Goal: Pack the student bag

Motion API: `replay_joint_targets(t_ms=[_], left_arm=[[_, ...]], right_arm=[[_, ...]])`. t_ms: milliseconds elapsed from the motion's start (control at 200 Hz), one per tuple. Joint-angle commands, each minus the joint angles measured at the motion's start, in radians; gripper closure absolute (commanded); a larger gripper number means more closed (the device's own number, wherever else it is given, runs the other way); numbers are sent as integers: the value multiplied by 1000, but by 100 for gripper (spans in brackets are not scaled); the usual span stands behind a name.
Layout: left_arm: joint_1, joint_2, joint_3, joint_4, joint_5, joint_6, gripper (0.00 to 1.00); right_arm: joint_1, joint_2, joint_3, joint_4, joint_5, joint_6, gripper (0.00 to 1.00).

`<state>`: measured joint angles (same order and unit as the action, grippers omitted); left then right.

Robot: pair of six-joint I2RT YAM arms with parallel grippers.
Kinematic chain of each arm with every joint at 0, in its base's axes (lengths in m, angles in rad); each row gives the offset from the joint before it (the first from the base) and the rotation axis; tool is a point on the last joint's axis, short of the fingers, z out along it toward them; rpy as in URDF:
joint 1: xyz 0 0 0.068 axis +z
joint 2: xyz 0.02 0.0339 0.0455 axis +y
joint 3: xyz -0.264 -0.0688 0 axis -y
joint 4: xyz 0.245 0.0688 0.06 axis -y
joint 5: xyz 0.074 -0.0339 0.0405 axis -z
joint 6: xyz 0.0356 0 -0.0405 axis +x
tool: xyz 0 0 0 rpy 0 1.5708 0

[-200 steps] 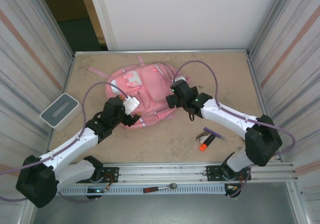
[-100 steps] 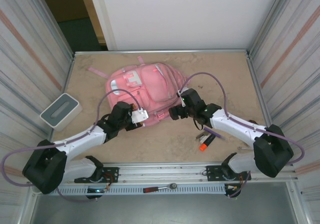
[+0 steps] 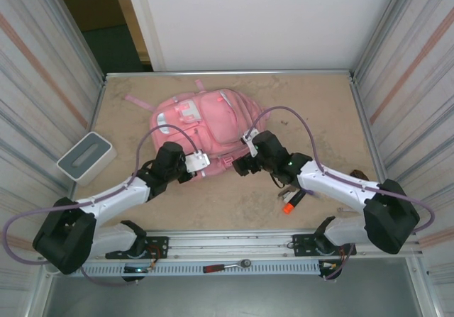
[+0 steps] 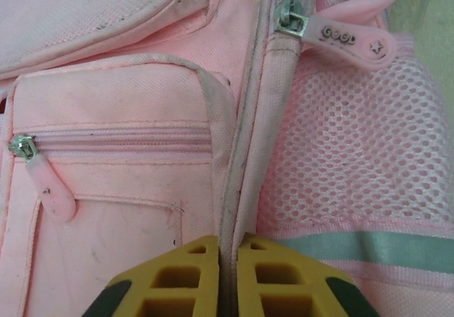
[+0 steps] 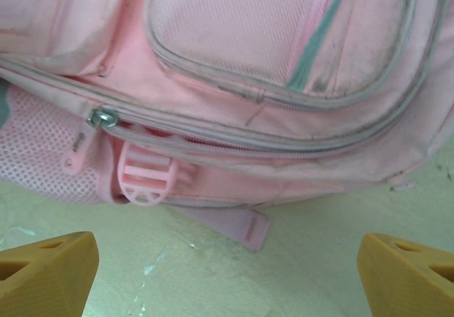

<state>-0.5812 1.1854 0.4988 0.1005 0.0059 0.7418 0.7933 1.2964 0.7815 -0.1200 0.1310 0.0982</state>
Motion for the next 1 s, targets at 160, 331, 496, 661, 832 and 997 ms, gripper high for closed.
replay_joint_targets(t_ms=[160,331,496,661,832,997], left_arm=[[21,-3,21,-36,94,-50,100],[25,-1,27,-49,108,-68,100],[37,-16,25,-64,148,-76,100],[53,-36,32,-83,182,-96,100],[67,-50,34,-85,208,-107,100],[72,-55,33,-85,226,-117,100]], right_arm=[[82,-21,-52,120,107,-83,11],[98,9,-34,102,150,-86,13],[128,15,-46,117,192,-85,13],[143,18,-62,147,213,-117,14],[157,21,-85,197,204,-153,16],[189,46,-91,252,192,-199,19]])
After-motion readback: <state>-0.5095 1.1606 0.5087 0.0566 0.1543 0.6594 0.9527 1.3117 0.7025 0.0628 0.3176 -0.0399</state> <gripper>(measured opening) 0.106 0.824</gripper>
